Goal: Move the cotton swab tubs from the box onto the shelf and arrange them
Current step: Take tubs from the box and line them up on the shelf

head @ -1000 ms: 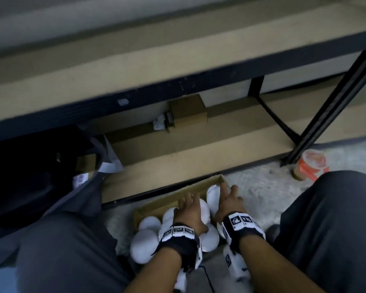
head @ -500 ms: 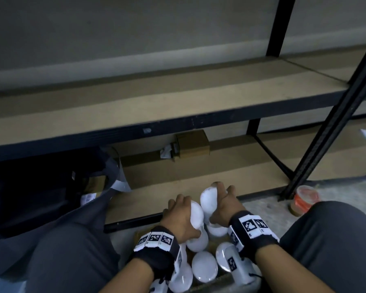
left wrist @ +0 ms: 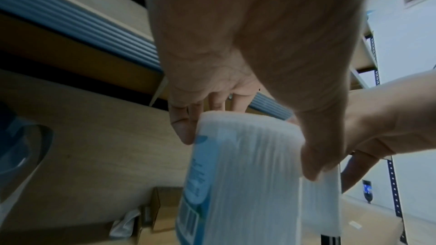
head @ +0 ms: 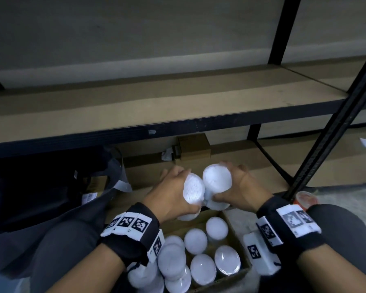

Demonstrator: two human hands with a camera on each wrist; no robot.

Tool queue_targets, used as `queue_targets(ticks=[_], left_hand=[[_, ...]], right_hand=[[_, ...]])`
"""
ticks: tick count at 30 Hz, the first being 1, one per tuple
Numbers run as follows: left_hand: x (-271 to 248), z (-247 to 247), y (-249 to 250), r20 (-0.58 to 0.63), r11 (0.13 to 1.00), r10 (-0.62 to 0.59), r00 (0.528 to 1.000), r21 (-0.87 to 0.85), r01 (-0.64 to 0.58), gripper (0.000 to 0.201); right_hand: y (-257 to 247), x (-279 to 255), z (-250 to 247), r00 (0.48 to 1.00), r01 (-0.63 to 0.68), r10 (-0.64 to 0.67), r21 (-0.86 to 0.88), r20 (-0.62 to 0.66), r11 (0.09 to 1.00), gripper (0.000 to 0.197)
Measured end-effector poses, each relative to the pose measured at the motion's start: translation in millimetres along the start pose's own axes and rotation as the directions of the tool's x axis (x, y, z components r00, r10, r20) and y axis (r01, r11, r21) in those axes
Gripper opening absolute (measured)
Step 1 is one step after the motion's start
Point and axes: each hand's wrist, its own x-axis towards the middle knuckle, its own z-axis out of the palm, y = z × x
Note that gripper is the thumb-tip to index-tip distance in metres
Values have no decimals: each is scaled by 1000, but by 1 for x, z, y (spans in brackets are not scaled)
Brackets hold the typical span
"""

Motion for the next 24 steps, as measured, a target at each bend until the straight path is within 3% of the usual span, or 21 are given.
queue_targets(ticks=[10,15,18,24], left_hand=[[8,-89,33,-156,992,117,981,59,-109,97],[22,-138,50,-254,983,168,953,116,-143,82],[34,-163,58,-267,982,168,949,129,-137,80],[61,-199,68,-276,983,157,948,132,-125,58]], right_hand=[[-35,-10,-88,974,106,-120,-84,-191,991,100],[-59,-6,-132,945,151,-169,-85,-281,985,98],[-73,-3,-156,936,182,-204,-103,-288,978,85],[-90,20,-185,914,158,-188,-110,-359,981,85]])
